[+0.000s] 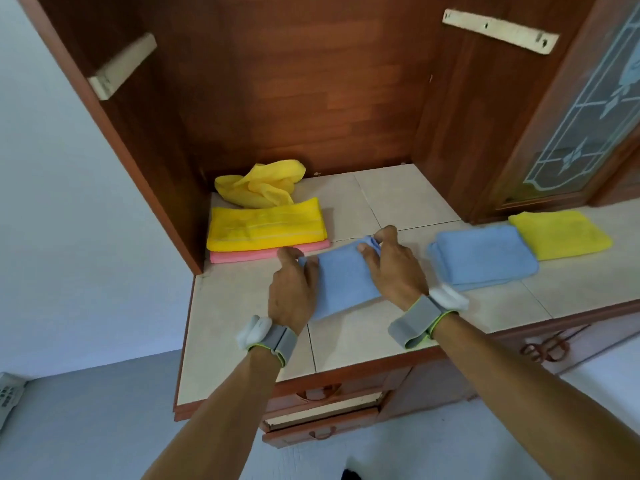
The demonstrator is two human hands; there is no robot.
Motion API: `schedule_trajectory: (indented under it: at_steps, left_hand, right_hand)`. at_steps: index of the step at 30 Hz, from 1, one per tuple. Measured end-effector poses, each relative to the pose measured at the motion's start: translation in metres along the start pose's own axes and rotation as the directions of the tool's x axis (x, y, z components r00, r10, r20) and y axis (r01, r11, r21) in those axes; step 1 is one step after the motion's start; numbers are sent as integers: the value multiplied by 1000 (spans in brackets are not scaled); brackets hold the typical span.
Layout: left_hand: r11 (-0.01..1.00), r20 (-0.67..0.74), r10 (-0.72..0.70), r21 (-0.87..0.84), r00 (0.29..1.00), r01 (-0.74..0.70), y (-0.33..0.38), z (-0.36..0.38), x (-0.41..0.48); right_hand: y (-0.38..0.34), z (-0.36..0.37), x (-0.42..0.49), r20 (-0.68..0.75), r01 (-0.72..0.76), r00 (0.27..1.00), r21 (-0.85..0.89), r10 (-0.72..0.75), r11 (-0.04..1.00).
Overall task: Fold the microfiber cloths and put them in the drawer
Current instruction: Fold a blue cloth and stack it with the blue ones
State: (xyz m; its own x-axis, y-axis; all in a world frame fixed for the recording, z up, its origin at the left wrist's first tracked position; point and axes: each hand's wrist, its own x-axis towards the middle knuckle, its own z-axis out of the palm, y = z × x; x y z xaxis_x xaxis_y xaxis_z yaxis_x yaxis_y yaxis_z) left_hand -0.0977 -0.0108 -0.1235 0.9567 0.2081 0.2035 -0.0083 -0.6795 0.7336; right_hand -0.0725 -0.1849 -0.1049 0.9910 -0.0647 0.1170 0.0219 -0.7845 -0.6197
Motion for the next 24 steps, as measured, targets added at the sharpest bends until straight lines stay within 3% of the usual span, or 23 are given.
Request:
schedule_trajectory:
  at_steps: [5,10,19,24]
  left_hand:
    - [968,27,105,-231,994,-96,81,50,30]
    - [955,222,131,-291,966,-63,158,114,41]
    - [993,304,117,-14,946,-118,141,182,30]
    - [982,295,175,20,939,-189,137,181,39]
  right_hand:
    - [44,-73,30,-250,20,968,-45,-31,999]
    - [103,-138,46,-438,-113,899,-182,23,977]
    - [169,-100,42,-381,-277,914,-329,141,903]
    - [156,-103,58,-415,-311,907,-553,68,773]
